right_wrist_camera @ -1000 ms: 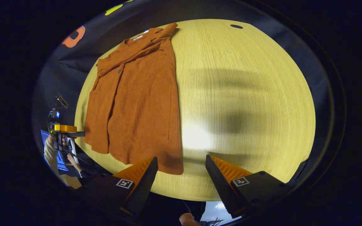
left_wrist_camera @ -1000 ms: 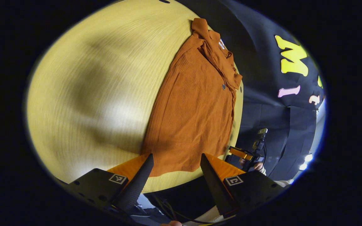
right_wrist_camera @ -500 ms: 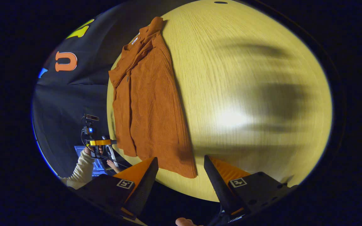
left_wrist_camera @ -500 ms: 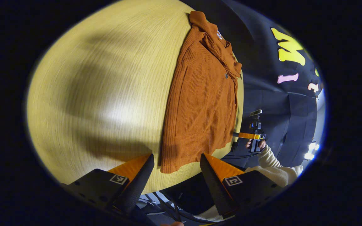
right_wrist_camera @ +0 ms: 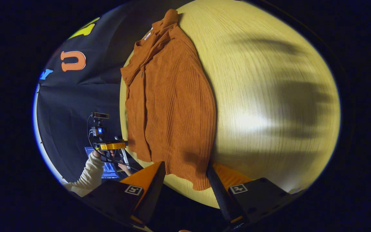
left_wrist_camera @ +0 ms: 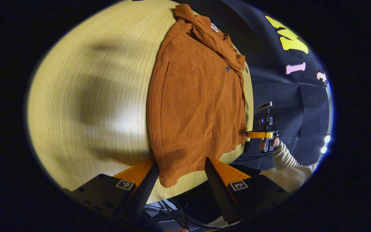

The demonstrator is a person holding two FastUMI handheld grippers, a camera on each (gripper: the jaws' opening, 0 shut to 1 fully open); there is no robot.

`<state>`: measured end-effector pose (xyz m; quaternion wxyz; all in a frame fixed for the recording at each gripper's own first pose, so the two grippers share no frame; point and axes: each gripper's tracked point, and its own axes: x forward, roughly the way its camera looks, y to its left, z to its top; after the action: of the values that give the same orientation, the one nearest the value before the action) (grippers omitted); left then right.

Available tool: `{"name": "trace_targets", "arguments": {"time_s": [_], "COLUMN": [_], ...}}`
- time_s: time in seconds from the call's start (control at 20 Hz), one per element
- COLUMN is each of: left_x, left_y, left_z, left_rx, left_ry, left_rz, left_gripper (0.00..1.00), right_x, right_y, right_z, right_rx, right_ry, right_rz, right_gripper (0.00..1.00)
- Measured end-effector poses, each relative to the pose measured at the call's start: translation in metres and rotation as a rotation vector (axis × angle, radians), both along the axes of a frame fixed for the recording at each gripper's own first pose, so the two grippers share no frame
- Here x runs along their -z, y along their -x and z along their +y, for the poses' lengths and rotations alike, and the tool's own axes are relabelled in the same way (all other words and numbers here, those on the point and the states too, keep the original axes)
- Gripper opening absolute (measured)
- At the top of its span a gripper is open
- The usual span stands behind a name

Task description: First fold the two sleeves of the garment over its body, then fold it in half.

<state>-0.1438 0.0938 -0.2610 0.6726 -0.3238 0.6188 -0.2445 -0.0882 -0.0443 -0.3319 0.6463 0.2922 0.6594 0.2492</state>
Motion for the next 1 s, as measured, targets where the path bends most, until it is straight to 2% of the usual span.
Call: {"name": "trace_targets", "arguments": {"time_s": [0.15,0.2,0.25,0.3,0.45,0.5,0.6,0.65,0.7,0.75,1.0], "left_x": [0.006,0.005,0.005,0.007,0.015,0.017,0.022,0.024,0.023,0.021,0.022], "left_y": [0.002,0.0,-0.001,-0.001,0.003,0.003,0.004,0.006,0.006,0.007,0.006], "left_z": [0.005,0.006,0.004,0.005,0.007,0.005,0.002,0.002,0.001,-0.001,-0.002], "left_rx": [-0.006,-0.018,-0.033,-0.037,-0.011,0.001,0.005,-0.003,-0.014,-0.018,-0.019], "left_ry": [-0.056,-0.057,-0.06,-0.07,-0.143,-0.161,-0.202,-0.23,-0.245,-0.259,-0.33], "left_rz": [0.002,0.006,0.014,0.014,0.005,0.001,0.009,0.027,0.045,0.055,0.036], "left_gripper": [0.86,0.68,0.64,0.64,0.57,0.46,0.36,0.32,0.18,0.12,0.07], "right_x": [0.007,0.012,0.012,0.012,0.012,0.012,0.013,0.019,0.02,0.017,0.018], "right_y": [0.0,0.001,0.001,0.002,0.007,0.007,0.01,0.013,0.008,0.008,0.007], "right_z": [-0.008,-0.01,-0.009,-0.009,-0.006,-0.004,-0.003,-0.005,-0.003,-0.005,-0.001], "right_rx": [0.033,0.038,0.043,0.038,-0.006,-0.027,-0.068,-0.094,-0.105,-0.119,-0.13], "right_ry": [0.023,0.04,0.041,0.046,0.082,0.098,0.142,0.199,0.223,0.242,0.311], "right_rz": [0.018,0.03,0.039,0.039,0.023,0.014,-0.008,-0.035,-0.043,-0.056,-0.08], "right_gripper": [0.54,0.43,0.28,0.22,0.22,0.22,0.22,0.22,0.22,0.07,0.03]}}
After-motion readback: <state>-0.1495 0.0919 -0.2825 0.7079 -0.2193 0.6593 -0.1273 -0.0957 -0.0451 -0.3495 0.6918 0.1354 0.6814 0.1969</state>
